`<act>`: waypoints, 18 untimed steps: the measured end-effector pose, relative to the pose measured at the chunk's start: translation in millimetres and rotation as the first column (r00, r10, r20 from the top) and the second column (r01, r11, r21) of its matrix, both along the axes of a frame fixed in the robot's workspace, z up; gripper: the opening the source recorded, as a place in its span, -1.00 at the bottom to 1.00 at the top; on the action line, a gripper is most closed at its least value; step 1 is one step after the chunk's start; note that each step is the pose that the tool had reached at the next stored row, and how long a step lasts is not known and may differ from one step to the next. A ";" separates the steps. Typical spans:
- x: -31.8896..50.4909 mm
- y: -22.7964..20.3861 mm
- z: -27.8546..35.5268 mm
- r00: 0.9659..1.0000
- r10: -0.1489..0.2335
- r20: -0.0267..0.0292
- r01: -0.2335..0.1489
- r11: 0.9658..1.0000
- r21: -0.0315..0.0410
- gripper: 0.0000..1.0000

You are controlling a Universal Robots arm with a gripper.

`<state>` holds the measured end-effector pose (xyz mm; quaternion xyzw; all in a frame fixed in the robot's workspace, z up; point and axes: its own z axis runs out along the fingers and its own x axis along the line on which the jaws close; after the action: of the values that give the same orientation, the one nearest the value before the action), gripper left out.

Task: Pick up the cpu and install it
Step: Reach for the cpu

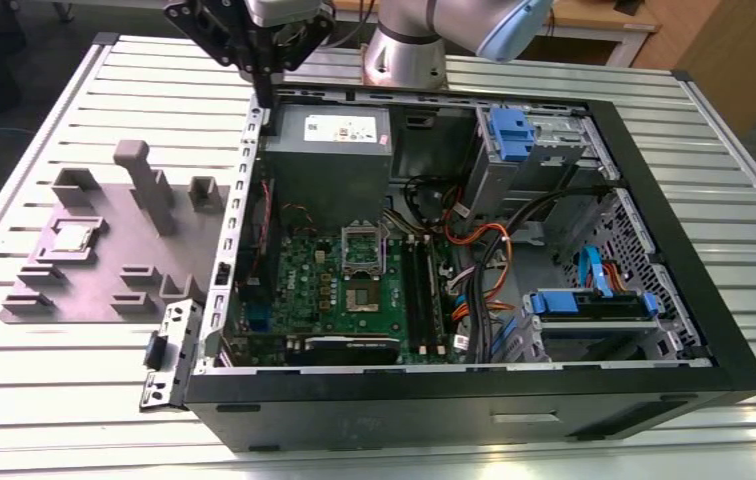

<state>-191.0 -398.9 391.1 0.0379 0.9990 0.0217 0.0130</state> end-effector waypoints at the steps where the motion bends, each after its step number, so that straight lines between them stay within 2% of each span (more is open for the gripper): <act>1: -0.3 0.0 -0.1 1.000 0.000 0.000 0.000 1.000 0.000 -0.79; 18: -4.8 0.0 -0.5 1.000 0.000 0.000 0.000 1.000 0.000 -0.79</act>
<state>-195.8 -398.9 390.6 0.0379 0.9990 0.0217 0.0131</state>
